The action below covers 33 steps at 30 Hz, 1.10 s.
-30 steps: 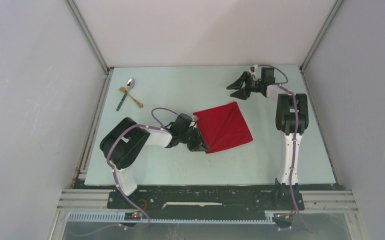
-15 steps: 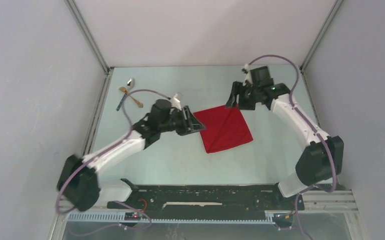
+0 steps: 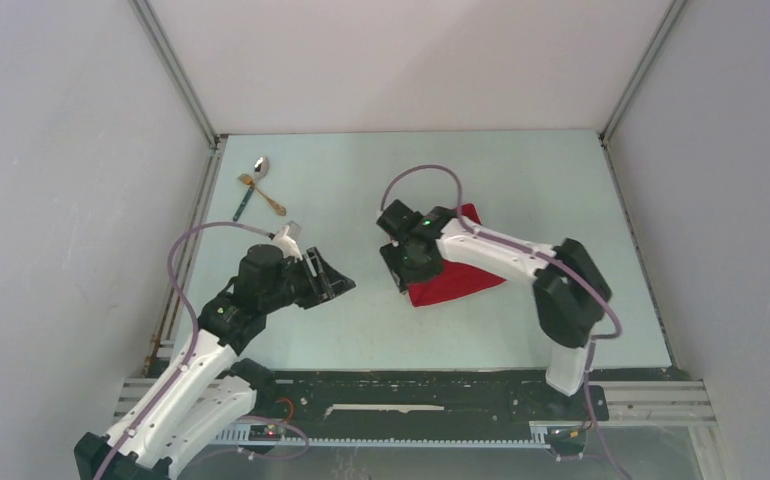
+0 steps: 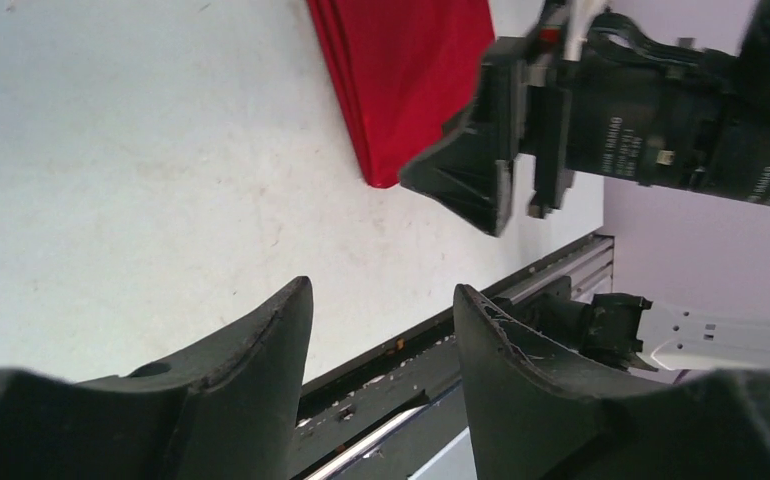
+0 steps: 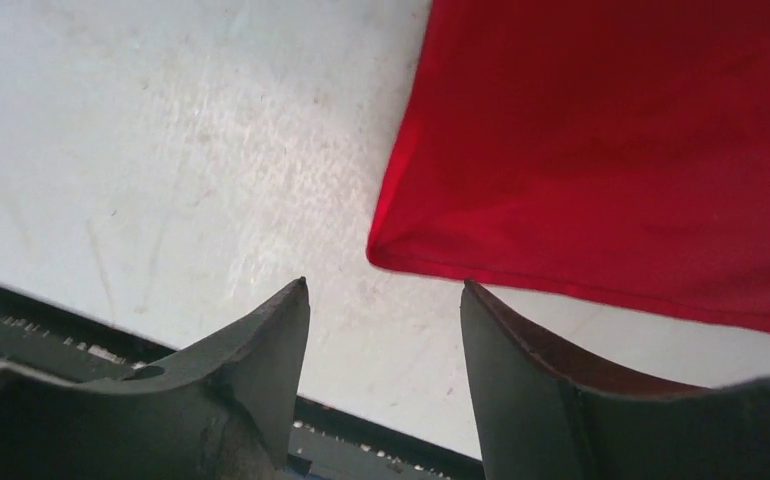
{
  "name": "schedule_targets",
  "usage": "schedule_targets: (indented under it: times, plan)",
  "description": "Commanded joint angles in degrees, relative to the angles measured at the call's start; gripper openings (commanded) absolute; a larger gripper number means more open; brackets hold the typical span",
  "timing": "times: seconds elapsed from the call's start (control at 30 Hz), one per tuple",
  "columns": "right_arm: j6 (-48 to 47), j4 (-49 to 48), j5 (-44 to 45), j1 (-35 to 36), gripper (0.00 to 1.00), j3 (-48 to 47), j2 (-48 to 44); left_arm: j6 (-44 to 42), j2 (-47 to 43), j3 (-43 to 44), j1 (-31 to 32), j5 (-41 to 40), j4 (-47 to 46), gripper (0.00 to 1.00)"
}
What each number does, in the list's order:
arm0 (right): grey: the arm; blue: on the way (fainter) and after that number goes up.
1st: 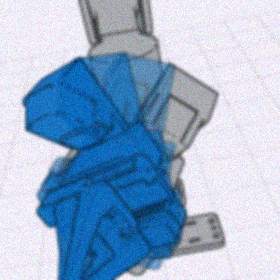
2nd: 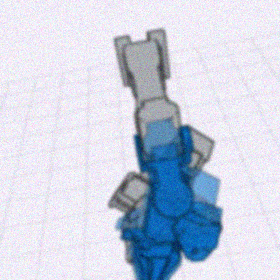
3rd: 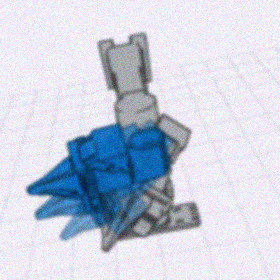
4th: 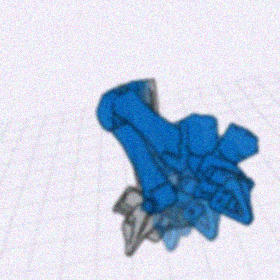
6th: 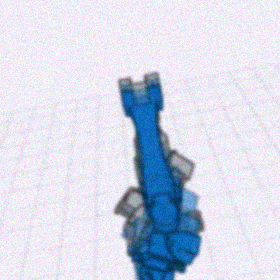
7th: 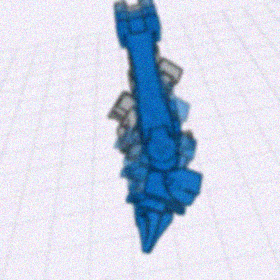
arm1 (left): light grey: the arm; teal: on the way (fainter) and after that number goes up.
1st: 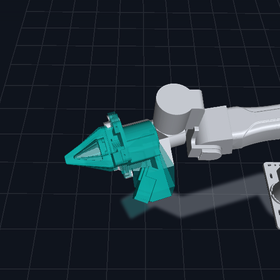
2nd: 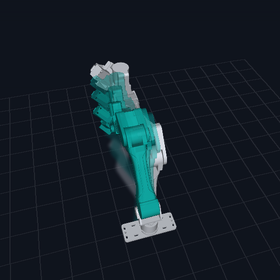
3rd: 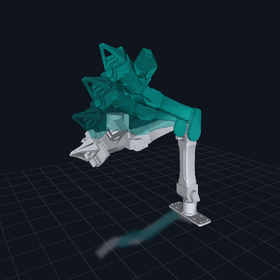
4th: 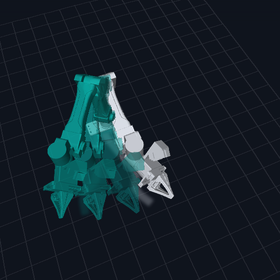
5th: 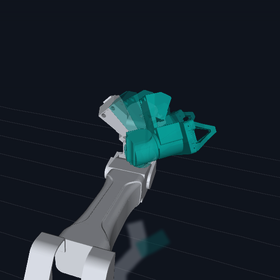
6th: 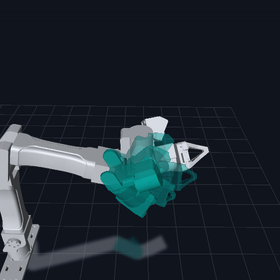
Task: Fold the napkin into a case and place the utensils inside
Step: Pick up the upper triangle-folded napkin from the center of the board.
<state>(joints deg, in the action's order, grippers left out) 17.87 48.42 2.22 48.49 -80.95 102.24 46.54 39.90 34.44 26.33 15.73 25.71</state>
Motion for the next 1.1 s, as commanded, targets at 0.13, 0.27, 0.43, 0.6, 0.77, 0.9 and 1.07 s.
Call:
schedule_targets:
  times: [0.13,0.27,0.43,0.6,0.77,0.9,1.07]
  plan:
    - [-2.04,5.28,7.72,4.33,0.64,-10.84,11.94,-1.81,-1.32,-2.58,-1.93,-0.11,0.38,0.59]
    - [-2.86,3.63,6.61,4.12,0.54,-9.76,12.58,-1.65,-0.22,-4.34,-3.12,1.95,-1.96,0.59]
    - [-3.24,3.48,5.22,2.71,0.42,-9.14,13.90,-1.53,0.68,-5.84,-4.33,3.65,-4.19,0.59]
    - [-3.37,3.20,4.95,1.73,0.39,-7.95,14.29,-1.85,1.70,-6.13,-5.68,5.10,-5.33,0.60]
    - [-3.78,3.11,4.39,1.35,0.31,-7.08,14.28,-2.16,3.22,-5.96,-6.56,6.82,-6.21,0.59]
    - [-3.98,3.44,4.79,1.58,0.31,-6.16,14.06,-2.16,3.67,-6.05,-6.96,7.22,-6.67,0.59]
    - [-4.15,3.60,6.43,1.73,0.35,-5.45,14.02,-1.99,4.34,-6.20,-7.24,7.60,-7.39,0.60]
